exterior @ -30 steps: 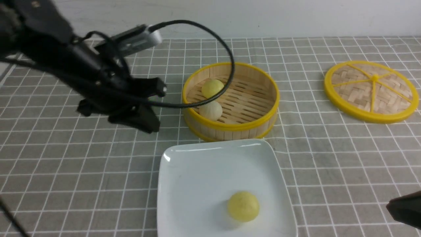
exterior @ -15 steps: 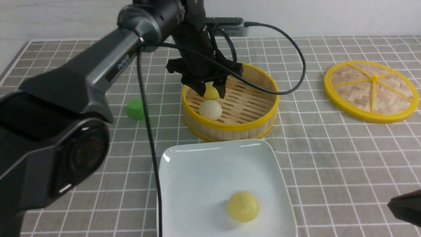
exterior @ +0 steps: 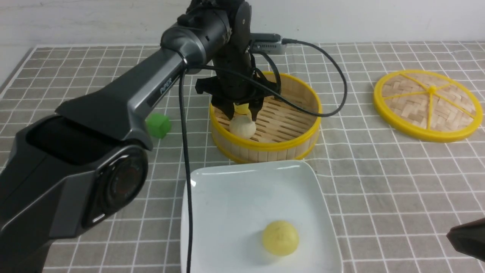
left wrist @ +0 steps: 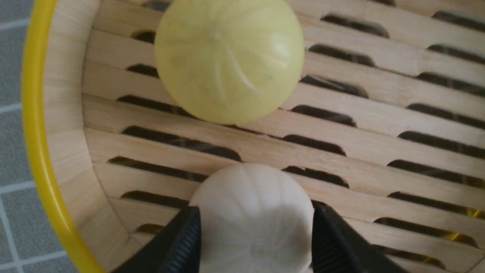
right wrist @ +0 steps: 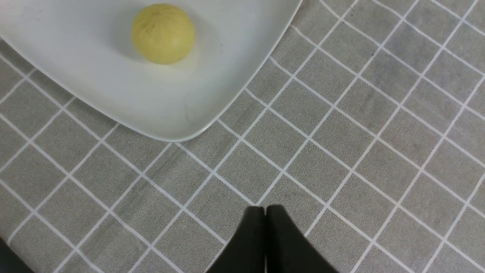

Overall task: Put the steamed buns into the plate on the grey tablecloth.
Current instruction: 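Reach into the bamboo steamer and grasp a bun with the left gripper, then carry the bun from the bamboo steamer to the plate with the left gripper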

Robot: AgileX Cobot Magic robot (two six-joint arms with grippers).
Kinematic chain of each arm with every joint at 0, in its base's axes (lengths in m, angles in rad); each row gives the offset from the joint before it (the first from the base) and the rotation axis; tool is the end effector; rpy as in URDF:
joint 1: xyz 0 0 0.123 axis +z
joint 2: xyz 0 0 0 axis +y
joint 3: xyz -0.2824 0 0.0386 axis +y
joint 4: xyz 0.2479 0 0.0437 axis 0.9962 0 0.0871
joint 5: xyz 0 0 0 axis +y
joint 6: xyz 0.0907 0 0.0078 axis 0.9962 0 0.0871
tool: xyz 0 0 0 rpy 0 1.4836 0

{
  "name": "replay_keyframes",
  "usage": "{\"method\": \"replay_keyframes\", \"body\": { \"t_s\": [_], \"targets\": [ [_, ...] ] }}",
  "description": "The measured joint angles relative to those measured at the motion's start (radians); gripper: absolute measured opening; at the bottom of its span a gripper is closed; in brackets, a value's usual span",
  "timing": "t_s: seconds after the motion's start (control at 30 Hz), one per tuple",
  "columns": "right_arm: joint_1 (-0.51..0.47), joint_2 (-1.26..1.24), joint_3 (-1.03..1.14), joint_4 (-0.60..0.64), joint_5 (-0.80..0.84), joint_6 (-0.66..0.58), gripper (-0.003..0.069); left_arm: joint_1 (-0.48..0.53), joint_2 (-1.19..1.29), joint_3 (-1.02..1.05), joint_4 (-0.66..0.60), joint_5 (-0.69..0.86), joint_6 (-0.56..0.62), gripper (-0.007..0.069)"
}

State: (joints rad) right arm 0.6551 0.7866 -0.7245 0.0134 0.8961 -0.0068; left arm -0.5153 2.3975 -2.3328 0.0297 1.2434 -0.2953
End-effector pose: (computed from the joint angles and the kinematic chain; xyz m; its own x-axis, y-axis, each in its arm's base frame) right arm 0.1077 0.0839 0.3087 -0.6076 -0.4648 -0.6441 -0.6136 0.7896 0.0090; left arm 0.4496 -0.2517 0.2279 -0.9207 0.1976 -0.3365 0.2342 0.9696 -0.0713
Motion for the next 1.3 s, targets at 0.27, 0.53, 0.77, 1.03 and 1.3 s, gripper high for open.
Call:
{"method": "replay_keyframes", "body": {
  "t_s": [0.27,0.53,0.77,1.03,1.3],
  "targets": [
    [0.000,0.000,0.000,0.000,0.000,0.000,0.0034,0.000,0.010,0.008,0.033,-0.003,-0.005,0.0267],
    [0.000,0.000,0.000,0.000,0.003,0.000,0.0043,0.000,-0.039,0.014,-0.074,-0.002,0.042,0.0031],
    [0.000,0.000,0.000,0.000,0.004,0.007,0.0050,0.000,-0.255,0.039,-0.083,0.003,0.049,0.0029],
    [0.000,0.000,0.000,0.020,0.004,0.007,0.0055,0.000,-0.584,0.426,-0.098,0.002,0.068,0.0031],
    [0.000,0.000,0.000,0.024,0.005,0.007,0.0067,0.000,-0.684,0.903,-0.139,-0.048,0.068,0.0032]
  ]
}}
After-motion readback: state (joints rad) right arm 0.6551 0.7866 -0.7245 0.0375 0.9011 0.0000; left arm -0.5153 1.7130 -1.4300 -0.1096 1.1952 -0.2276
